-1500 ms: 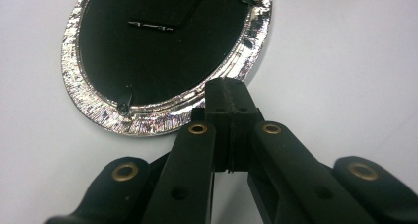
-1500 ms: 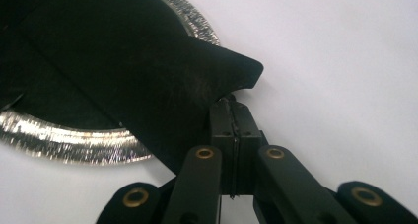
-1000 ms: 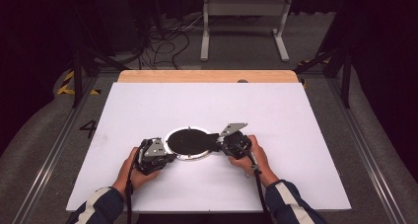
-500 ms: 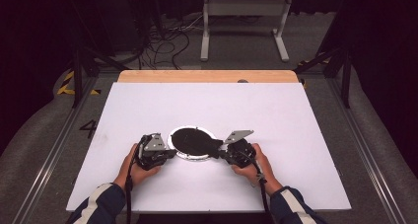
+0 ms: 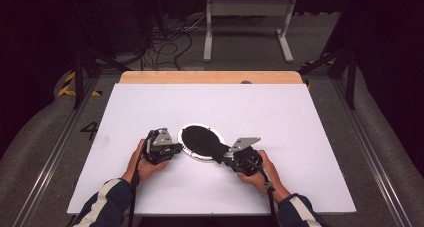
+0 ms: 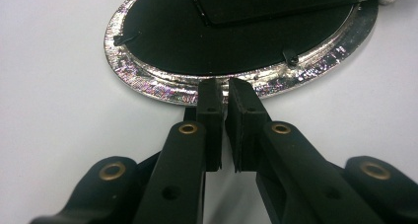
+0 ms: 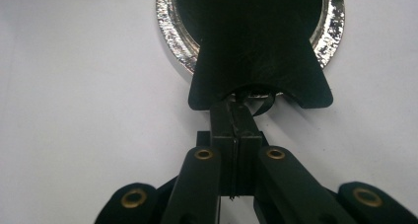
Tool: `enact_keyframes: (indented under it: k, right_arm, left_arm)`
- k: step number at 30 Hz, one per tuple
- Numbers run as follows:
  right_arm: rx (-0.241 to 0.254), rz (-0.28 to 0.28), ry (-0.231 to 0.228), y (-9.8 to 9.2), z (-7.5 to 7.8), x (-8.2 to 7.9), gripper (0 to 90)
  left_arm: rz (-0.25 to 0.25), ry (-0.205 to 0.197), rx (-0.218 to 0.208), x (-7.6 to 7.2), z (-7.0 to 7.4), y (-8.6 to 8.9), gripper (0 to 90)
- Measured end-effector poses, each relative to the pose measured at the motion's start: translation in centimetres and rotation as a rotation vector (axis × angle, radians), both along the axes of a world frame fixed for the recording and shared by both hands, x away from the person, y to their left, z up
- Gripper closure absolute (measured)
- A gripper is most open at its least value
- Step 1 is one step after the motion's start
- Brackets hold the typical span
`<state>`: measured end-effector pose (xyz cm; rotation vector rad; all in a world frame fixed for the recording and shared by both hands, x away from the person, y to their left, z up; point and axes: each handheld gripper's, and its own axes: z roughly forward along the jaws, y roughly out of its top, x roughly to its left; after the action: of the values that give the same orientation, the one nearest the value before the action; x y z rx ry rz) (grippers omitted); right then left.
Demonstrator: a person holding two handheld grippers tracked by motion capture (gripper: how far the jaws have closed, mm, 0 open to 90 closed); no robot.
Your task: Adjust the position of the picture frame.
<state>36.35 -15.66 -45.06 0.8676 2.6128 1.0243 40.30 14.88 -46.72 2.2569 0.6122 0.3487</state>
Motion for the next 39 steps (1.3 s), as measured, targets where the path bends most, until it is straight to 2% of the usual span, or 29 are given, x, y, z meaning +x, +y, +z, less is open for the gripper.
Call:
enact_keyframes:
  k: [1, 3, 5, 7, 9, 10, 15, 19, 28, 32, 35, 39]
  right_arm:
    - [0.018, 0.015, -0.014, -0.3, 0.2, 0.1, 89.1]
    - [0.03, -0.008, -0.061, -1.0, 0.7, 0.3, 89.2]
    - [0.049, -0.074, -0.125, -2.2, 1.1, 0.8, 89.8]
    - [0.06, -0.127, -0.133, -2.9, 0.8, 1.6, 90.0]
    - [0.07, -0.144, -0.124, -3.0, 0.5, 2.0, 90.0]
    - [0.076, -0.154, -0.102, -3.0, 0.0, 2.6, 90.0]
    - [0.042, -0.156, -0.11, -2.0, -0.8, 3.2, 90.0]
    - [0.034, -0.152, -0.109, -1.8, -0.8, 3.4, 90.0]
    - [0.015, -0.126, -0.096, -2.0, -0.6, 3.1, 90.0]
    - [0.011, -0.104, -0.085, -2.4, -0.5, 2.5, 90.0]
    - [-0.001, -0.094, -0.082, -2.6, -0.4, 1.9, 90.0]
    - [-0.005, -0.094, -0.073, -2.8, -0.4, 1.2, 90.0]
  left_arm:
    - [-0.001, 0.002, -0.003, 0.0, 0.0, 0.0, 85.0]
    - [-0.008, 0.02, -0.017, -0.2, 0.0, 0.2, 85.4]
    - [-0.009, 0.04, -0.025, -0.4, 0.0, 0.2, 85.4]
    - [-0.017, 0.053, -0.033, -0.7, 0.0, 0.1, 84.9]
    - [-0.025, 0.067, -0.041, -0.9, 0.0, -0.1, 84.6]
    - [-0.032, 0.07, -0.041, -1.1, 0.0, -0.2, 83.8]
    - [-0.055, 0.07, -0.037, -1.9, 0.0, -1.4, 83.9]
    - [-0.056, 0.064, -0.033, -1.7, 0.0, -1.8, 84.5]
    - [-0.05, 0.043, 0.002, -1.4, 0.3, -2.5, 85.4]
    - [-0.04, 0.045, -0.001, -1.2, 0.2, -3.0, 85.2]
    - [-0.043, 0.023, 0.013, -0.9, 0.3, -3.4, 85.4]
    - [-0.034, 0.02, 0.017, -0.4, 0.3, -4.0, 85.5]
